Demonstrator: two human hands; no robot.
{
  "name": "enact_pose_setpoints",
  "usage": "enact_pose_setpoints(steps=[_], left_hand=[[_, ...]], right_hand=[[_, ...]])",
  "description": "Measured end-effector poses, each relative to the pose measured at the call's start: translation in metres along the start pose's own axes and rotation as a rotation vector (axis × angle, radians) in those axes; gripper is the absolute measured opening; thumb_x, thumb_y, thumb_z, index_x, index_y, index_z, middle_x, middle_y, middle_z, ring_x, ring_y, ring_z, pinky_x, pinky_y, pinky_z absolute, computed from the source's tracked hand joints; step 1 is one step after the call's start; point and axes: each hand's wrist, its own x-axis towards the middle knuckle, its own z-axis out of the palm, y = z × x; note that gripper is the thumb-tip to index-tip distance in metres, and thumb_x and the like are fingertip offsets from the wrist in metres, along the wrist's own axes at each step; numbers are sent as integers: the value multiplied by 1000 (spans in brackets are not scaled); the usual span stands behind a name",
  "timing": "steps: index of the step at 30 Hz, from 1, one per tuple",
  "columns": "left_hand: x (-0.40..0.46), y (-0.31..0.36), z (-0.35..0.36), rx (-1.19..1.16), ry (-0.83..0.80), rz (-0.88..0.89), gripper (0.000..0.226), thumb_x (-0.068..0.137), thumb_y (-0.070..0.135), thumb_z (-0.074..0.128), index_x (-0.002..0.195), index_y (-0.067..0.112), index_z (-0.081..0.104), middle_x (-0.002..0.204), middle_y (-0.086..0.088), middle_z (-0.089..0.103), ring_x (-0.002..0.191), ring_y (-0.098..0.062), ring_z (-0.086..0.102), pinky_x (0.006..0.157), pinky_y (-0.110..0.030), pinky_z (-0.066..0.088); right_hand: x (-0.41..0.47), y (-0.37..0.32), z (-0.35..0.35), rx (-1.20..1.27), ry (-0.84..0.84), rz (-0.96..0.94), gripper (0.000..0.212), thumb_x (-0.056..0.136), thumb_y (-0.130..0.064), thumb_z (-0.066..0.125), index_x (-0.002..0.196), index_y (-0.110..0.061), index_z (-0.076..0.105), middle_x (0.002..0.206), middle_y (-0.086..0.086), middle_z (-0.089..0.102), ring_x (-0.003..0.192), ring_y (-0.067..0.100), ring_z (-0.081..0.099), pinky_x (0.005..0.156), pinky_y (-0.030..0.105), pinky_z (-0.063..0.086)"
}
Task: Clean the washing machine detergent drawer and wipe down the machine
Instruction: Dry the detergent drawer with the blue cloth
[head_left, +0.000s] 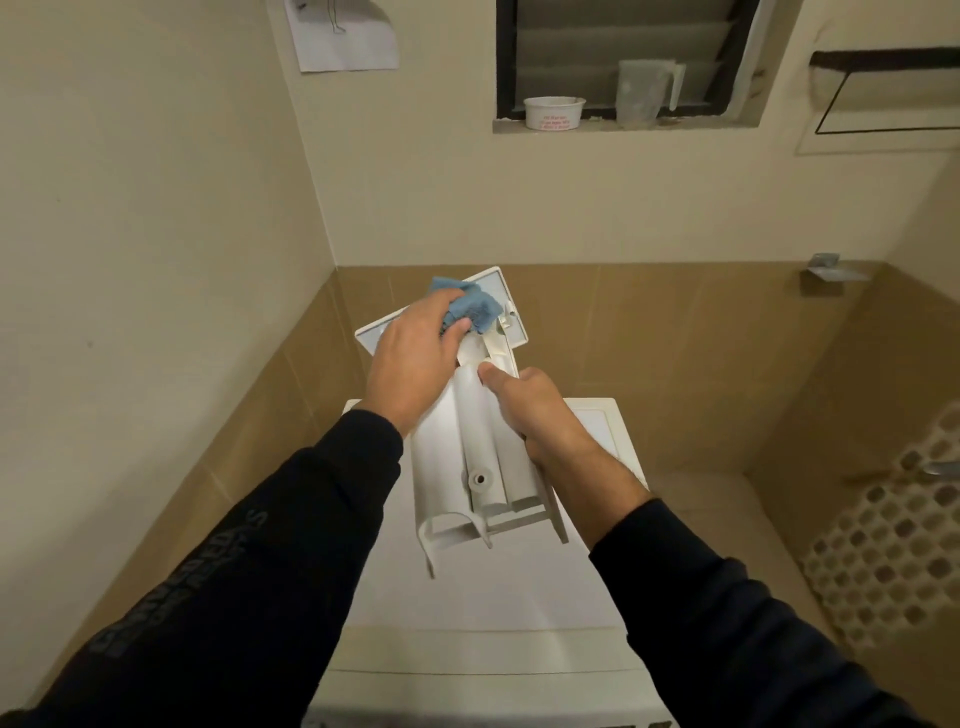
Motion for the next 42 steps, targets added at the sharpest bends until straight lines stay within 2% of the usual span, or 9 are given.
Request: enact_pose_setpoints(steps=[5, 11, 15, 20, 24, 30, 35, 39, 42], left_hand=[[-7, -5, -2, 9, 64, -104, 27, 94, 25, 59, 120, 18, 63, 102, 3, 70, 88, -14, 62, 74, -23, 44], [9, 11, 2, 156, 71, -70, 25, 94, 15, 58, 119, 16, 63, 104, -6, 70, 94, -26, 64, 80, -38, 51], [17, 18, 6, 287, -4, -25, 17, 88, 4, 53, 101, 9, 65, 89, -9, 66, 83, -28, 62, 70, -40, 50], [20, 23, 2, 301, -107, 100, 16, 84, -1, 52, 92, 5, 65, 83, -10, 64, 76, -27, 56, 65, -32, 40], [19, 23, 3, 256, -182, 235, 19, 77, -5, 50, 70, 11, 57, 75, 2, 57, 79, -11, 45, 60, -12, 33], [27, 8, 1, 418, -224, 231, 20, 95, 22, 55, 111, 14, 65, 106, -5, 64, 112, -23, 49, 93, -34, 38], [28, 12, 6, 259, -142, 193, 33, 95, 15, 57, 129, 12, 57, 127, -5, 61, 124, -22, 49, 103, -33, 38], [24, 11, 8, 126, -115, 73, 33, 98, 16, 53, 131, 13, 56, 126, -6, 61, 121, -24, 52, 100, -34, 40], [18, 3, 12, -29, -96, 3, 34, 99, 21, 51, 133, 15, 55, 125, -4, 63, 116, -23, 56, 98, -39, 44]], right_hand=[[-4, -1, 1, -101, 16, -39, 45, 89, -43, 64, 116, -9, 53, 98, 1, 60, 83, 17, 59, 62, 28, 43], [-12, -12, 10, -277, 16, -92, 56, 91, -47, 62, 125, -7, 45, 110, 3, 57, 94, 22, 56, 74, 32, 44], [-12, -15, 12, -422, 55, -102, 59, 89, -50, 63, 126, -7, 45, 115, 7, 61, 103, 29, 60, 80, 38, 50], [-16, -11, 10, -519, 74, -107, 57, 90, -50, 62, 126, -9, 45, 120, 7, 60, 109, 29, 59, 85, 40, 50], [-16, -11, 6, -545, 87, -115, 57, 90, -49, 62, 126, -8, 44, 121, 8, 60, 110, 31, 58, 86, 40, 49], [-14, -7, 3, -581, 99, -165, 54, 91, -49, 61, 123, -8, 47, 118, 8, 61, 109, 30, 58, 76, 33, 42], [-3, -11, -1, -426, 84, -172, 52, 90, -50, 61, 119, -8, 49, 101, 1, 53, 95, 24, 53, 75, 32, 41], [4, -3, 0, -256, 57, -140, 47, 88, -49, 64, 110, -9, 53, 94, 0, 56, 88, 22, 57, 68, 30, 40], [9, 5, -2, -112, -1, -123, 39, 86, -47, 66, 94, -12, 53, 79, -3, 51, 67, 15, 53, 56, 27, 38]])
